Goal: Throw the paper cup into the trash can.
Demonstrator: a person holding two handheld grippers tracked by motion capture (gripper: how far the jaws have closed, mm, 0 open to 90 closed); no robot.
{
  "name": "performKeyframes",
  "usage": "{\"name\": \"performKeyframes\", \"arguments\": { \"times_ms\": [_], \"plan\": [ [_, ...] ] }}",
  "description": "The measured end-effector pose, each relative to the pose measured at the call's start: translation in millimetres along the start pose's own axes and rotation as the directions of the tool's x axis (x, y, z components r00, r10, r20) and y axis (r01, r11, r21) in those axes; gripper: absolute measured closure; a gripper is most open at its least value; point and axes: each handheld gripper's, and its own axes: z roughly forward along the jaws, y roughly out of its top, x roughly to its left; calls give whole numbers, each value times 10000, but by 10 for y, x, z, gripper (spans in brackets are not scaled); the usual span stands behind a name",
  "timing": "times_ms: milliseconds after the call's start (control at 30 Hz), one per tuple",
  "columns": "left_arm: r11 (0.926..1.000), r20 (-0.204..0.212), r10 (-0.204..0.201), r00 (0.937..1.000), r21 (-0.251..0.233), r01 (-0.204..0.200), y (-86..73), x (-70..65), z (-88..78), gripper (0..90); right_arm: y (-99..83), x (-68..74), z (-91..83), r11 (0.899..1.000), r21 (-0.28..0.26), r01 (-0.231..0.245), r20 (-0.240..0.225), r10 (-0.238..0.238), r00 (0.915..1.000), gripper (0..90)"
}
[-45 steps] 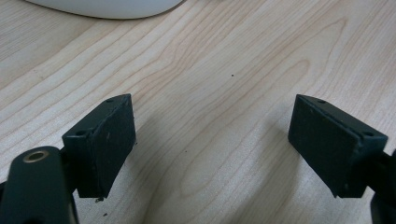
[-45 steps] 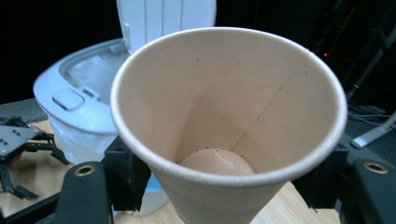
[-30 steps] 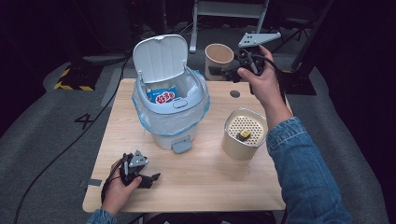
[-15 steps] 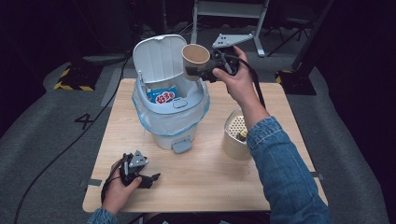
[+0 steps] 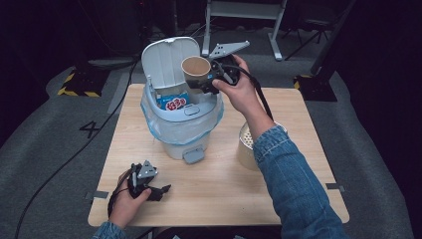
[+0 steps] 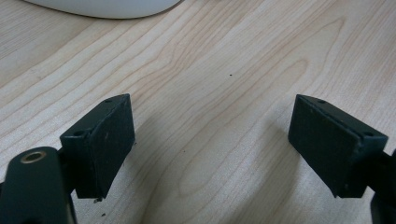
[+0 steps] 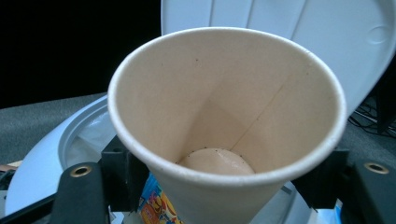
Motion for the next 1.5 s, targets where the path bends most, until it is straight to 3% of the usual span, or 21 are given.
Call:
{"name": "performKeyframes", "arguments": {
  "times_ms": [233, 267, 333, 367, 433, 467, 633, 767, 1000, 1500],
  "plan": [
    [10000, -2, -1, 10000, 0, 1, 0, 0, 0, 150, -19, 61, 125, 9973, 684, 269, 2, -270, 9996, 291],
    [10000, -2, 2, 10000, 1, -2, 0, 0, 0, 150, -29, 63, 150, 9971, 731, 199, -57, -196, 9998, 274],
    [10000, -2, 2, 10000, 1, -2, 0, 0, 0, 150, -52, 75, 203, 9971, 756, 115, -96, -108, 9999, 139],
    [10000, 0, -2, 10000, 0, 2, 0, 0, 0, 150, -63, 90, 223, 9966, 822, 42, 36, -45, 10000, 134],
    [10000, -1, -1, 10000, 1, 1, 0, 0, 0, 150, -77, 116, 232, 9977, 642, 228, 411, -254, 9988, 183],
    [10000, 0, 0, 10000, 0, 0, 0, 0, 0, 150, -76, 120, 226, 9981, 573, 243, 396, -266, 9989, 152],
    [10000, 1, 2, 10000, 2, -2, 0, 0, 0, 150, -43, 118, 128, 9996, 270, 65, 464, -78, 9989, 168],
    [10000, 11, 6, 10000, 3, -6, 0, 1, 0, 149, -11, 101, -48, 10000, 59, -67, 627, 64, 9980, 215],
    [10000, -7, -24, 10000, 4, 24, -1, -1, -2, 152, -32, 53, -468, 9995, 284, -138, 785, 116, 9968, 232],
    [10000, 84, 10, 10000, 2, -10, -25, 57, -24, 151, -377, -116, -1454, 9964, 211, -817, 1871, 763, 9794, 189]
  ]
}}
